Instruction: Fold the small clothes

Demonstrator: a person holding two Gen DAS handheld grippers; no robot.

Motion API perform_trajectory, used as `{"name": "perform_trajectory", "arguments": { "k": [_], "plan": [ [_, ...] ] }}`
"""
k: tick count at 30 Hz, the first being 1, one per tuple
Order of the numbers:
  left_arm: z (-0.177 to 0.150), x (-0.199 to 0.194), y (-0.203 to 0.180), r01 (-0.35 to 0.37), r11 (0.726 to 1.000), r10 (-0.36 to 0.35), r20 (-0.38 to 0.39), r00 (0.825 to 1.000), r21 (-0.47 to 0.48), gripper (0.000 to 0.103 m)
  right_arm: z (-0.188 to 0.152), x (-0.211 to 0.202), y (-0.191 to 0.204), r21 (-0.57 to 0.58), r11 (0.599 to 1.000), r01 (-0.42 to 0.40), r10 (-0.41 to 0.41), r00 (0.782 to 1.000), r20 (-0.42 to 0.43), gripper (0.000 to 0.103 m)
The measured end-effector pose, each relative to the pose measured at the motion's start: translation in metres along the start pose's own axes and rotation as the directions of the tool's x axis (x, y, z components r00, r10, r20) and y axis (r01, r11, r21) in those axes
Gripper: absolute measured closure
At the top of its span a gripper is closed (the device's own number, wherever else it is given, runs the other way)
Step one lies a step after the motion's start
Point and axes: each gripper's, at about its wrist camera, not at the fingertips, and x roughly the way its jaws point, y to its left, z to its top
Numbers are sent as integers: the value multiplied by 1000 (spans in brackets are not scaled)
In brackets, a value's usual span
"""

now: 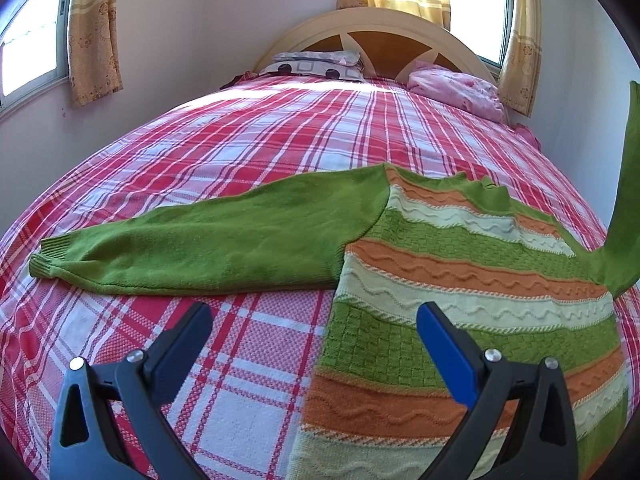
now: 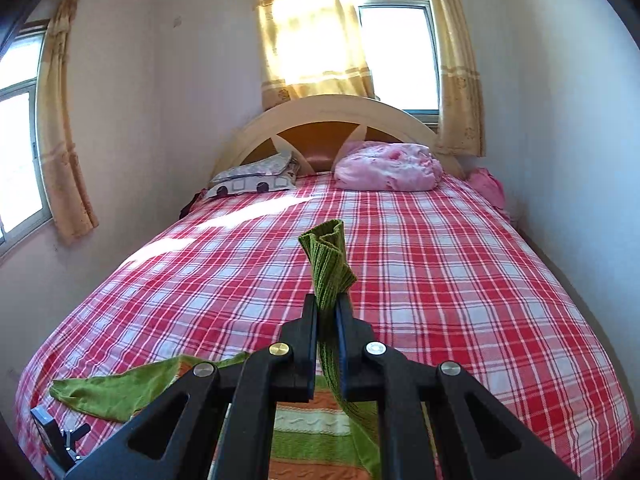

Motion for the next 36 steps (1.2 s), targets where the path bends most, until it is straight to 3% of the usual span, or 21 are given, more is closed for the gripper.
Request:
{"name": "perform_trajectory", "arguments": {
  "k": [7,13,21,25,26,28,29,31,32,33,35,36],
  "plan": [
    [-2,2,11,-5,1000,5,-4,1000,-17,0,-14,35,62,-34,994,-107,106,994,-33,95],
    [-5,4,17,-16,1000,16,-13,1000,-21,0,-68,80,123,-60,977,-205,196,971,-135,95],
    [-6,3,19,-39,999,39,-17,999,-8,0,-172,136,190,-105,951,-292,250,921,-300,95],
    [-6,1,18,-48,999,48,-14,999,5,0,-203,150,202,-98,942,-321,272,900,-341,95],
    [-6,0,17,-50,999,50,-13,999,10,0,-209,152,205,-97,938,-333,281,892,-353,95],
    [-5,-1,15,-63,998,63,-10,998,14,0,-219,156,213,-101,914,-394,323,854,-408,94],
    [-5,-2,14,-67,998,67,-10,998,15,0,-223,155,213,-119,909,-399,319,850,-420,94],
    [-3,-3,12,-69,997,70,-14,997,20,0,-225,150,209,-120,896,-427,339,834,-435,79],
    [-1,-4,11,-72,997,72,-14,997,24,0,-225,146,201,-101,892,-442,358,823,-442,47],
    [0,-4,10,-73,997,73,-16,997,29,0,-223,140,190,-74,888,-454,380,816,-435,28],
    [2,-5,7,-72,996,73,-18,997,46,0,-221,126,165,-33,885,-464,412,815,-406,28],
    [4,-5,4,-72,995,74,-20,997,63,0,-221,119,151,-28,896,-442,396,828,-397,28]
  ]
}}
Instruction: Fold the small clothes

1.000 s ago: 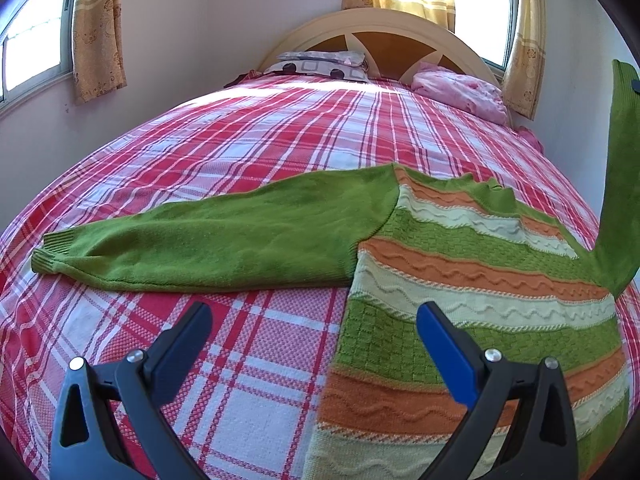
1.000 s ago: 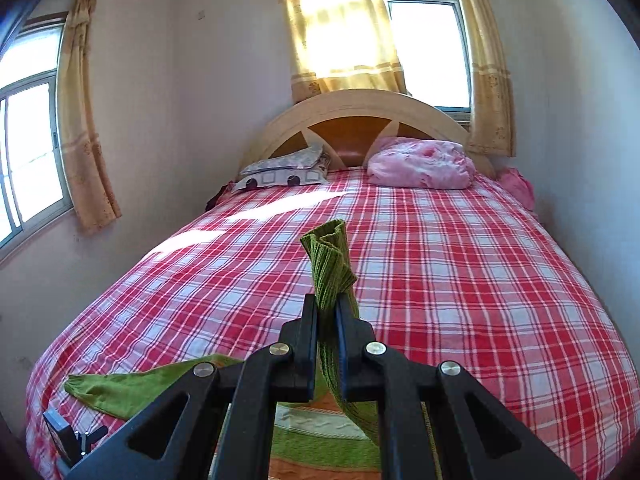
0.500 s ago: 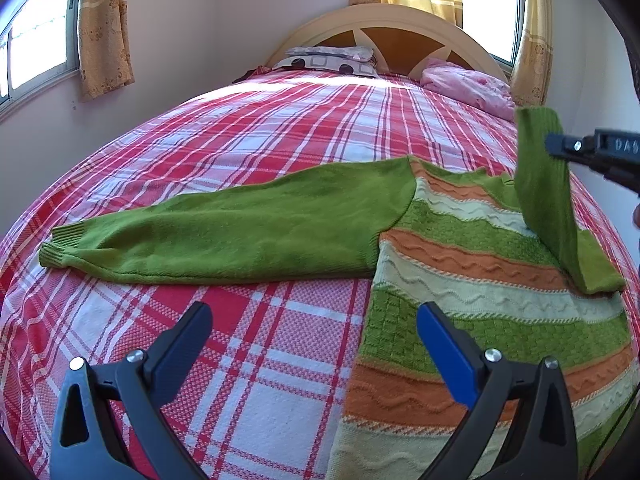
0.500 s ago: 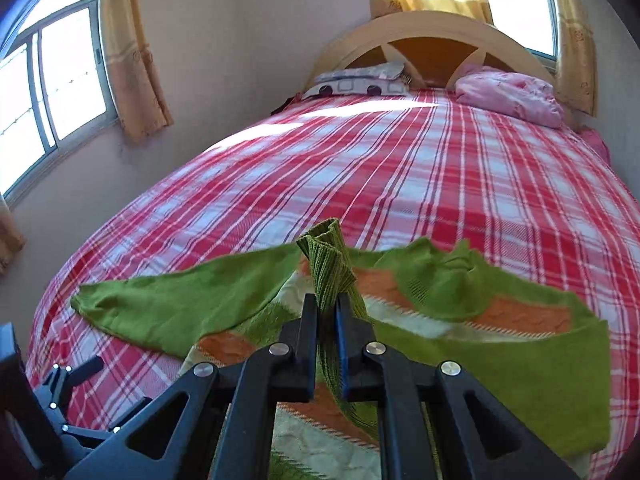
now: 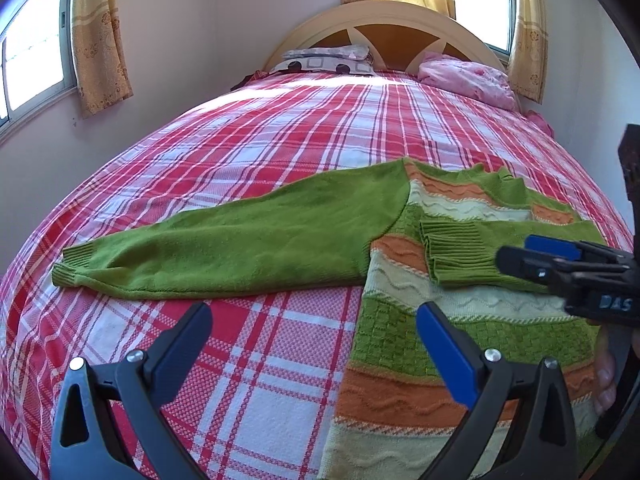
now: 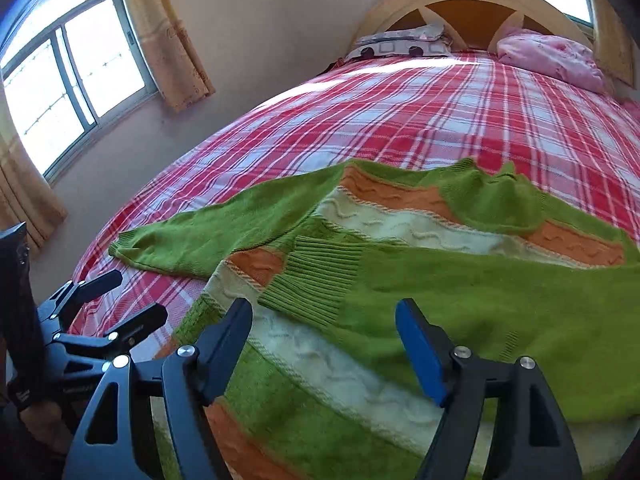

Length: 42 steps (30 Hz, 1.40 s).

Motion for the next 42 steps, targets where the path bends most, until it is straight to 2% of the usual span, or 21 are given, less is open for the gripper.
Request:
{"name": "perform_trajectory", "arguments": {
  "k": [1,3,4,6,8,9,11,13,15,16,18,19,20,21,22,26,31,36,40,41,42],
  "plan": [
    [2,0,-4,0,1000,0,-2,1000,18,1,-3,-11,-7,13,999,33,-33,999,10,28],
    [6,0,-14,19,999,-19,-5,1000,49,9,-13,-34,-27,56,994,92,-94,995,33,28],
    [9,2,-20,38,997,-37,-17,999,60,15,-17,-44,-37,81,990,114,-117,992,41,28],
    [16,7,-33,96,993,-93,-41,995,71,17,-28,-65,-55,124,978,168,-177,982,66,28],
    [23,17,-47,122,988,-116,-68,991,92,27,-39,-83,-69,151,968,202,-218,972,91,28],
    [25,23,-53,137,986,-129,-86,988,99,28,-47,-92,-76,166,962,218,-237,966,100,28],
    [29,41,-64,161,983,-147,-144,979,92,41,-59,-104,-87,184,953,241,-265,957,117,28],
    [31,59,-68,202,978,-188,-206,960,51,49,-73,-116,-95,202,942,270,-301,943,141,28],
    [29,74,-72,207,978,-198,-235,952,15,56,-85,-126,-103,220,931,290,-328,931,158,28],
    [28,78,-74,213,977,-207,-234,950,1,59,-89,-128,-107,228,927,299,-339,927,163,28],
    [27,76,-78,212,977,-207,-193,959,3,64,-97,-134,-114,263,918,298,-350,919,180,28],
    [25,76,-81,230,973,-225,-189,956,4,78,-100,-140,-120,293,914,279,-344,918,199,28],
    [26,75,-82,234,972,-228,-182,956,8,85,-101,-144,-124,318,910,267,-343,915,213,28],
    [25,72,-84,211,977,-204,-168,965,26,88,-104,-147,-129,345,902,259,-348,910,224,28],
    [24,71,-85,195,980,-187,-158,970,37,97,-105,-149,-133,367,895,255,-352,908,228,28],
    [24,64,-81,204,978,-196,-146,970,46,100,-110,-150,-147,430,873,229,-348,911,221,27],
    [29,54,-72,198,979,-192,-110,975,43,100,-113,-155,-149,447,865,229,-366,897,247,27],
    [31,53,-63,149,987,-145,-81,986,55,100,-113,-156,-149,451,860,238,-376,894,245,27],
    [28,58,-63,140,987,-134,-76,988,73,100,-90,-150,-128,325,897,299,-383,893,236,27],
    [26,60,-66,124,988,-118,-74,990,88,100,-79,-143,-121,261,913,315,-374,900,223,27],
    [25,61,-68,118,989,-112,-72,991,93,100,-69,-134,-117,207,928,310,-350,916,196,27]
  ]
}}
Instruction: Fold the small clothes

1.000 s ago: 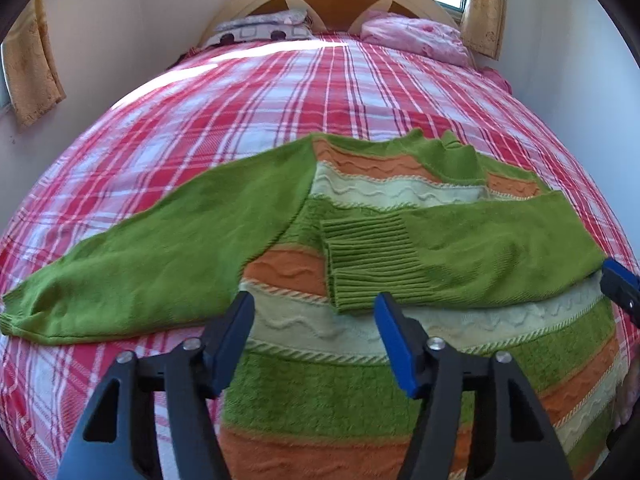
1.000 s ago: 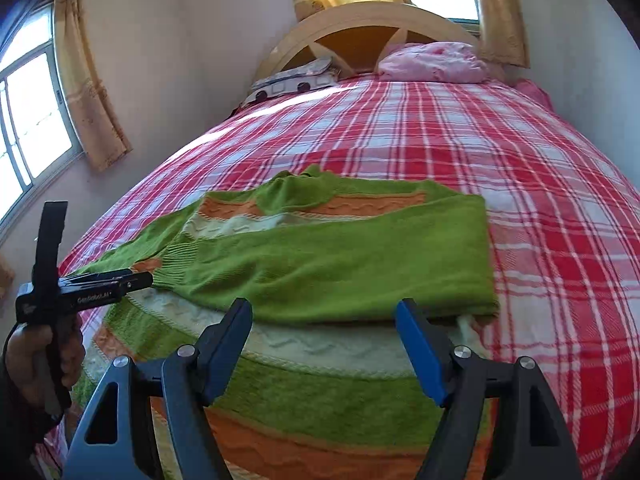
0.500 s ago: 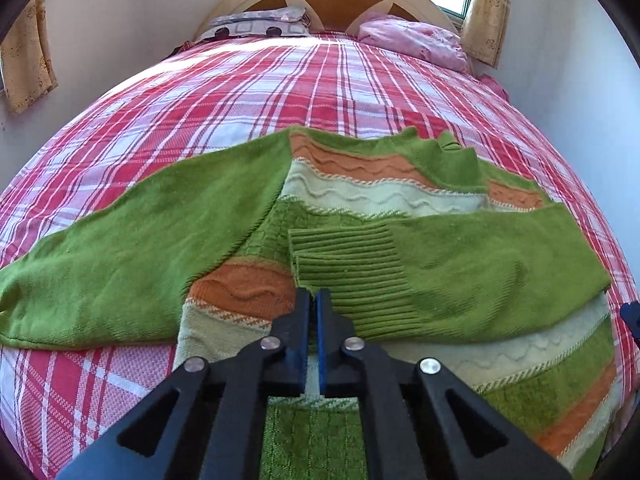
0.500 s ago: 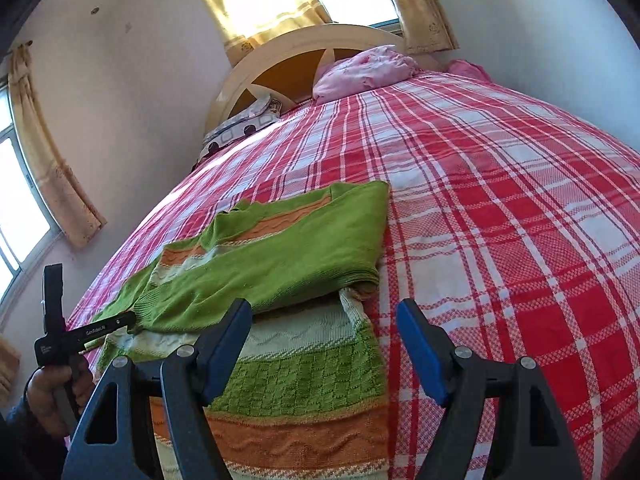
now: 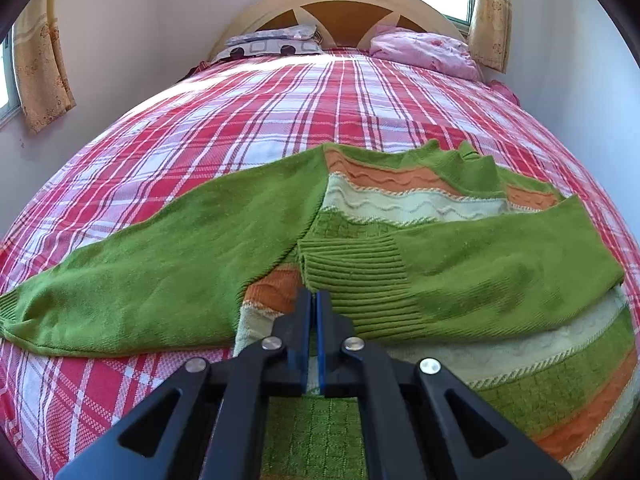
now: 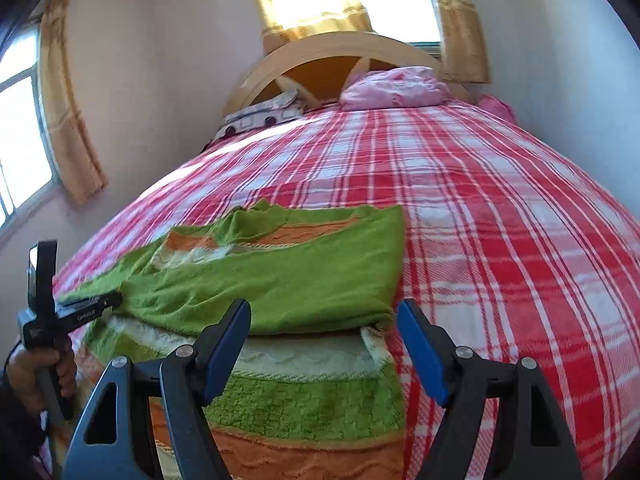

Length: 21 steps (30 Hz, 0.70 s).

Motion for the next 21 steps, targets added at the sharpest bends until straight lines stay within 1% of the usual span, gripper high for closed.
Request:
{"name": "perform_trajectory", "arguments": {
  "k": [1,2,3,4,5,6,7,8,9,10,11,12,13,14,15,16,18,21],
  "plan": [
    [-1,1,0,0,1000,0,-2,1000,0,100,6,8,4,-23,999,-34,34,999,-23,27],
    [-3,3,0,-4,1000,4,-5,1000,0,100,10,14,4,-18,998,-61,61,998,-32,27],
    [-3,4,0,-9,1000,9,-6,1000,-4,100,13,26,1,0,997,-79,79,995,-69,27],
    [-4,3,2,-6,1000,6,-5,1000,-11,99,14,39,-2,23,997,-72,74,988,-134,27],
    [-4,2,4,-1,1000,1,-3,1000,-19,97,12,50,-7,49,998,-47,56,980,-190,27],
    [-4,1,6,-4,1000,5,1,1000,-29,95,7,63,-13,78,997,-24,43,966,-254,27],
    [-5,-1,8,-12,999,12,4,1000,-35,95,1,68,-14,78,997,-23,44,957,-286,27],
    [-6,-3,10,-12,999,12,5,1000,-36,95,-1,63,-10,38,999,-14,23,965,-260,27],
    [-6,-6,12,-6,999,6,5,1000,-35,94,-4,58,-4,4,1000,10,-9,967,-256,27],
    [-7,-10,15,-4,1000,4,8,1000,-28,87,-5,55,1,-15,999,30,-33,964,-265,27],
    [-9,-16,18,-6,1000,6,17,1000,-19,72,-4,51,7,-29,998,51,-57,963,-264,27],
    [-12,-23,22,-16,1000,16,37,999,-9,61,-2,45,16,-45,997,60,-69,968,-241,27],
    [-14,-30,27,-37,999,37,60,998,-2,38,2,41,22,-60,997,48,-60,973,-223,27],
    [-17,-37,32,-67,998,66,88,994,3,27,6,38,31,-81,996,29,-46,977,-208,27],
    [-21,-44,40,-97,995,95,114,989,6,27,11,38,40,-99,995,18,-37,980,-194,27],
    [-22,-48,47,-114,993,112,123,986,9,27,15,40,44,-110,994,18,-38,982,-186,27],
    [-25,-53,68,-147,989,147,115,983,-4,26,23,51,52,-122,992,33,-55,982,-179,27],
    [-31,-54,106,-208,976,213,88,973,-66,23,23,73,45,-71,996,54,-66,981,-185,27]
  ]
}}
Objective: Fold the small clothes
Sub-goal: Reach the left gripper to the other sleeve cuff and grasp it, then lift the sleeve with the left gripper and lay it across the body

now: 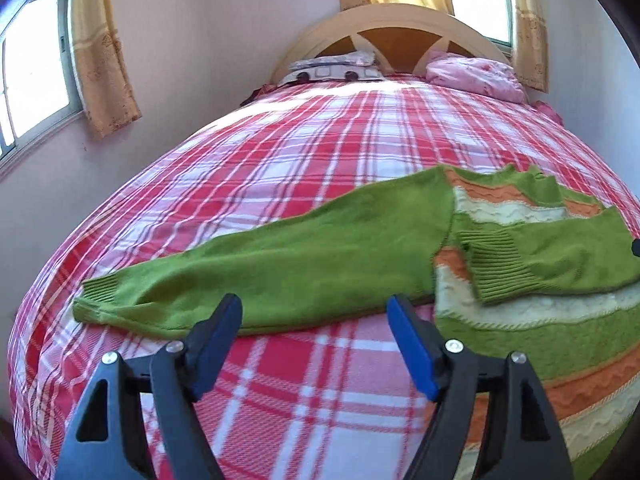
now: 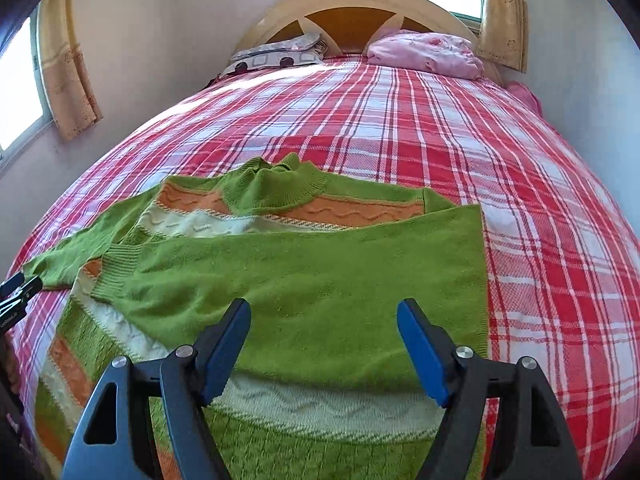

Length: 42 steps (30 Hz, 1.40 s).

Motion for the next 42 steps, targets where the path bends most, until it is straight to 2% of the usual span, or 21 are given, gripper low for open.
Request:
{"name": "perform_trajectory", "arguments": {
  "k": [3,6,8,11,13,17,24,30,32,37,39,40,41,42],
  "plan": [
    [-7,12,48,-93,993,89,-51,995,-76,22,-19,23,0,12,1000,-5,6,998,-70,26],
    [-15,23,97,-158,971,139,-116,984,-182,22,-31,20,9,-45,998,31,-32,999,-39,25],
    [-21,30,131,-207,940,167,-164,972,-270,22,-32,21,9,-48,998,33,-35,998,-43,24],
    [-30,36,173,-230,879,153,-208,966,-419,23,-33,21,8,-48,998,32,-34,999,-40,22],
    [-34,37,188,-232,843,146,-210,967,-485,23,-33,21,8,-49,998,35,-37,999,-38,22],
    [-30,42,200,-237,801,147,-204,968,-550,23,-34,20,10,-52,998,44,-46,998,-32,21],
    [-29,55,217,-215,722,93,-216,972,-657,26,-35,19,9,-47,998,43,-45,999,-26,21],
    [-28,60,226,-224,696,112,-205,972,-682,41,-36,19,9,-47,998,44,-45,999,-25,21],
    [-27,62,230,-210,685,106,-189,976,-698,53,-36,19,9,-47,998,44,-45,999,-26,21],
    [-26,63,232,-207,673,106,-184,977,-710,61,-36,19,9,-47,998,44,-45,999,-26,21],
    [-26,63,233,-203,672,104,-181,978,-712,74,-36,18,9,-47,998,44,-45,999,-25,21],
    [-26,62,234,-203,672,105,-180,978,-712,88,-36,19,8,-47,998,43,-45,999,-25,21],
    [-26,61,235,-198,672,103,-175,979,-714,95,-36,19,8,-47,998,44,-45,999,-25,21],
    [-25,59,236,-186,672,99,-163,982,-717,95,-36,18,9,-47,998,44,-45,999,-25,21]
  ]
}}
